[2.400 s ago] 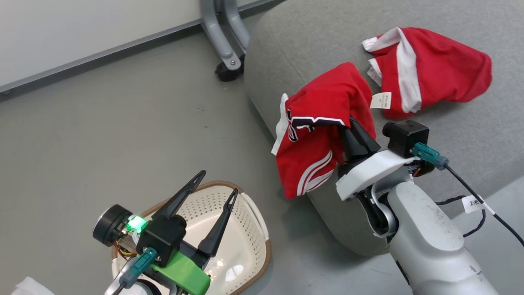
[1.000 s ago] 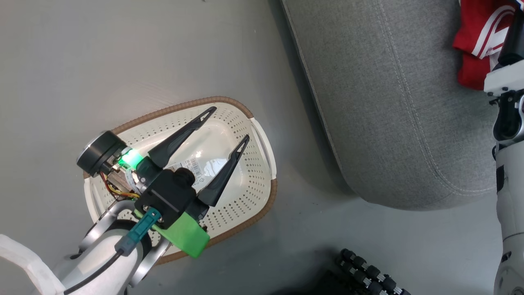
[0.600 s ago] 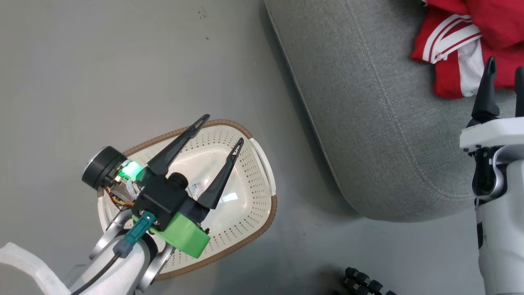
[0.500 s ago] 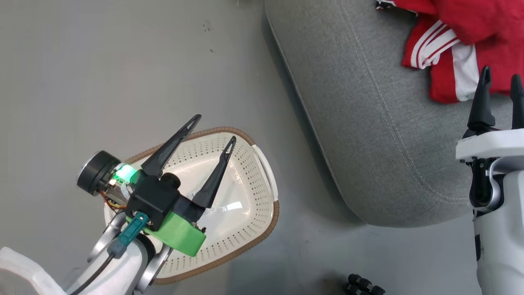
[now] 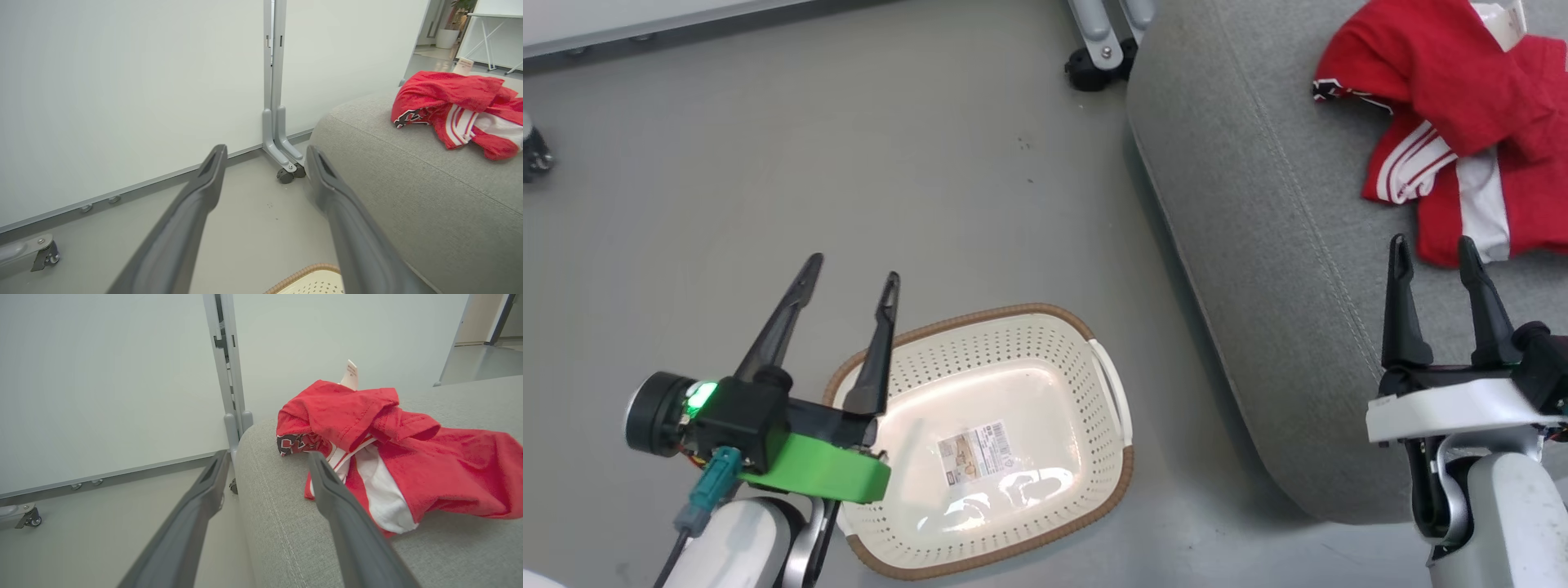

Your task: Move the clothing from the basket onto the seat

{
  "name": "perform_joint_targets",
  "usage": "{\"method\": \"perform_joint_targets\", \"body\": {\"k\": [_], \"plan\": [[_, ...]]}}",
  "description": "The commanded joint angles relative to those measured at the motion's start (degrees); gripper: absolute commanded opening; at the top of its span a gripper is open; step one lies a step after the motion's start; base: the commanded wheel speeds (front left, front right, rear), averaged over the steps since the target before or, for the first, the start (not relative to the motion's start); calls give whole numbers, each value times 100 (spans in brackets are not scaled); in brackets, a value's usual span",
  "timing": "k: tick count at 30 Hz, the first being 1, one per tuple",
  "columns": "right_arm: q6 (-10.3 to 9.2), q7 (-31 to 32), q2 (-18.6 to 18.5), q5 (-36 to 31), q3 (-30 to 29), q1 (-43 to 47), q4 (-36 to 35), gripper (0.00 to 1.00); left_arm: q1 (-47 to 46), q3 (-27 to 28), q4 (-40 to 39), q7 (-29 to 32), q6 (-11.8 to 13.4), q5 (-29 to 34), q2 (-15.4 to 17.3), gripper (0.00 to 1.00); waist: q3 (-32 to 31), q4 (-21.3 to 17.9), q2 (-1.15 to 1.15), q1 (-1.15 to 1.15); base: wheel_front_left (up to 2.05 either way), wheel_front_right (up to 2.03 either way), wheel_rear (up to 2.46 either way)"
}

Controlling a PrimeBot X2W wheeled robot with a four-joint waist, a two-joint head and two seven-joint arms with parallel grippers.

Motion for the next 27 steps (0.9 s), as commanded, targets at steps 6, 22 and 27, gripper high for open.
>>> {"method": "perform_joint_targets", "body": {"k": [6,22,27], "plan": [[0,273,72,-180,265,514,-491,100,429,532,281,-209,262,-267,-208,100,-705,881,0,1,0,0,0],[0,669,136,-409,650,1301,-997,100,1546,1870,475,-228,-54,297,-885,100,-1378,1198,0,1,0,0,0],[0,774,141,-441,690,1525,-1050,100,1782,2037,714,-228,-309,453,-1049,100,-1588,1147,0,1,0,0,0]]}}
